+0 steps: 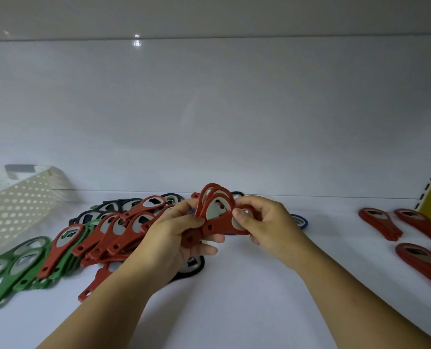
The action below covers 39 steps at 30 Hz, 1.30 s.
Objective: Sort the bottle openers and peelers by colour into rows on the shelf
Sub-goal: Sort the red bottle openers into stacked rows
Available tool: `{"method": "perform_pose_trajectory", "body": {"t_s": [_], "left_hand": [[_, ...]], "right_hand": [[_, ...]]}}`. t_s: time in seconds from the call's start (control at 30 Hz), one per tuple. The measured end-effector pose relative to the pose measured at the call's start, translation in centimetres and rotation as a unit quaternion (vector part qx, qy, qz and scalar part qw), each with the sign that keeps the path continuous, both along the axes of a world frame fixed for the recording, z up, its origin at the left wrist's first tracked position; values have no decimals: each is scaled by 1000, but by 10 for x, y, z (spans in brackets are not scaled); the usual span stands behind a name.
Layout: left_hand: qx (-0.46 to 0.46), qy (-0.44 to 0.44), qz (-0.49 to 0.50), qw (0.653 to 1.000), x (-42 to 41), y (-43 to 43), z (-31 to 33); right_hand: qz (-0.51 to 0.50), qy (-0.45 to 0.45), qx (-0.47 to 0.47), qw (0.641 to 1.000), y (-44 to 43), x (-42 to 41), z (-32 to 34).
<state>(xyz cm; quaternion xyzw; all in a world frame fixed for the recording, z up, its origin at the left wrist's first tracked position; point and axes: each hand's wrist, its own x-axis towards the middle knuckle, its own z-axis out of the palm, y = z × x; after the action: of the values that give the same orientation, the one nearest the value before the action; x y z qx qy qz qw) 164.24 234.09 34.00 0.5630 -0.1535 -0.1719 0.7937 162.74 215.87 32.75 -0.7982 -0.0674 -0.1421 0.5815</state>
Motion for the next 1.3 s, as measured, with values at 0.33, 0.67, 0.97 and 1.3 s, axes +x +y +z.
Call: {"method": "perform_pose_trajectory", "body": {"t_s": [0.33, 0.67, 0.97, 1.3], "left_hand": [[84, 11, -102, 991, -11, -6, -1], [100, -12, -158, 982, -10, -7, -4], [126, -13, -159, 979, -11, -7, -1], [158, -18, -141, 977, -14, -20, -15]], "right_hand": [[38, 9, -5, 999, 13, -4, -1], [50, 21, -40, 998, 16, -5, -5], [66, -23, -32, 997, 23, -15, 5], [63, -86, -85, 991, 35, -16, 7]]}}
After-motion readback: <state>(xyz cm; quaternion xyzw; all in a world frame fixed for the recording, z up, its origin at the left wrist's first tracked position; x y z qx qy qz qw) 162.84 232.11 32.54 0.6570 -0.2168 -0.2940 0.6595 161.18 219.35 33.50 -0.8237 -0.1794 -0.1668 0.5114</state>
